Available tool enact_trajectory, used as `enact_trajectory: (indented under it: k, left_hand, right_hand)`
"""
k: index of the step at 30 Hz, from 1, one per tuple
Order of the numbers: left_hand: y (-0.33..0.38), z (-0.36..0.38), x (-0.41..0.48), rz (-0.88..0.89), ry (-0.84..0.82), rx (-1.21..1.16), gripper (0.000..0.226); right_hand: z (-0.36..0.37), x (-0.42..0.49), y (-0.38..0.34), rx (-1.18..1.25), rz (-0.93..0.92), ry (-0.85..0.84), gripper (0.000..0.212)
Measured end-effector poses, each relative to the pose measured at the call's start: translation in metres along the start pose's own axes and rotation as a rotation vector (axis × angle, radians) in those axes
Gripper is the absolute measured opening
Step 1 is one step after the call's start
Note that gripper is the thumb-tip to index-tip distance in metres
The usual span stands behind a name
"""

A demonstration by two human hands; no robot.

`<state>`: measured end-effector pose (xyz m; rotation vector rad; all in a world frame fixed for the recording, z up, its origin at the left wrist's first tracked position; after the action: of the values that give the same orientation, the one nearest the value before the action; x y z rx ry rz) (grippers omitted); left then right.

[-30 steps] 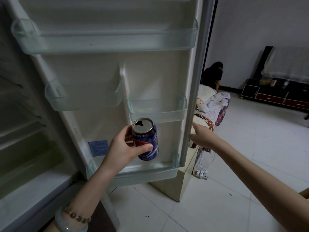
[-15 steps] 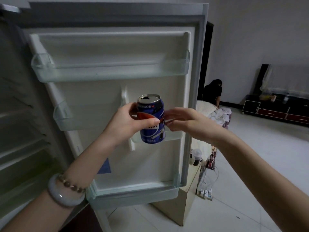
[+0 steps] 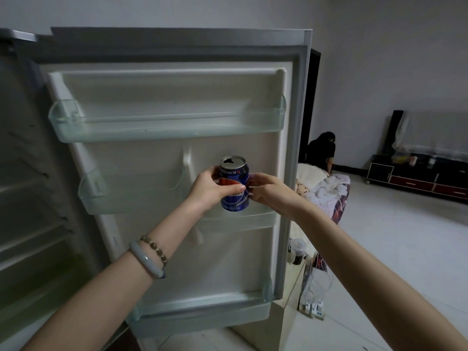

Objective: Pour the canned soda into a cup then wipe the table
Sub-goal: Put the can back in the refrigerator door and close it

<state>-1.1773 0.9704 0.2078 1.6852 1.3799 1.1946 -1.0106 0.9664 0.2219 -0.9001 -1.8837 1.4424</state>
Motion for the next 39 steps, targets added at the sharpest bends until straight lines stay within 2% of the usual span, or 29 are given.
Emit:
enact_trajectory:
  k: [5,12,16,18,21,23,25,27,29,34,39]
  left_hand:
    - [-0.012,0.002,0.003,-0.074,-0.023,0.033,0.067]
    - [-0.013,0.005,0.001,-0.115,-0.065,0.092,0.055]
    - [-0.007,0.008,-0.004,-0.142,-0.060,0.164,0.074]
    - [-0.005,0.012,-0.010,-0.157,-0.062,0.214,0.075]
    - [-0.002,0.017,-0.026,-0.150,0.019,0.296,0.080]
    - [0.000,0.020,-0.041,-0.082,0.107,0.391,0.092]
    - [0.003,0.025,-0.059,0.080,0.168,0.519,0.094]
    - [0.007,0.035,-0.072,0.257,0.169,0.641,0.083]
    - [0.010,0.047,-0.081,0.361,0.100,0.735,0.070]
    - [0.006,0.083,-0.087,0.418,-0.030,0.844,0.063]
    - [0.000,0.112,-0.074,0.378,-0.046,0.981,0.061]
  right_hand:
    - [-0.001,0.008,0.009,0.012,0.091,-0.014,0.042]
    - [-0.008,0.021,0.017,-0.013,0.163,-0.041,0.036]
    - [-0.010,0.023,0.020,-0.070,0.179,-0.049,0.036]
    - [-0.012,0.021,0.023,-0.120,0.167,-0.031,0.037]
    - [-0.017,0.009,0.020,-0.308,0.125,0.034,0.051]
    - [-0.019,-0.006,0.020,-0.406,0.071,0.054,0.058]
    - [-0.020,-0.024,0.022,-0.486,-0.007,0.067,0.060]
    - [-0.020,-0.044,0.026,-0.628,-0.087,0.116,0.061]
    - [-0.019,-0.061,0.033,-0.811,-0.165,0.176,0.062]
    - [-0.025,-0.085,0.065,-1.122,-0.304,0.306,0.063]
    - [-0.037,-0.102,0.090,-1.235,-0.302,0.333,0.063]
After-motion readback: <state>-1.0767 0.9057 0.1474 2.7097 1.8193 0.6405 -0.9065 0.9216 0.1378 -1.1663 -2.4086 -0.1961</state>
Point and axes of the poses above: each hand's wrist, its own x-axis towards the middle knuckle, its own z-axis out of the palm, y = z × x, the point moved 1 cm from there along x, towards the middle knuckle, and after that the axes turned 11 degrees about -y, right-handed, at the moved point
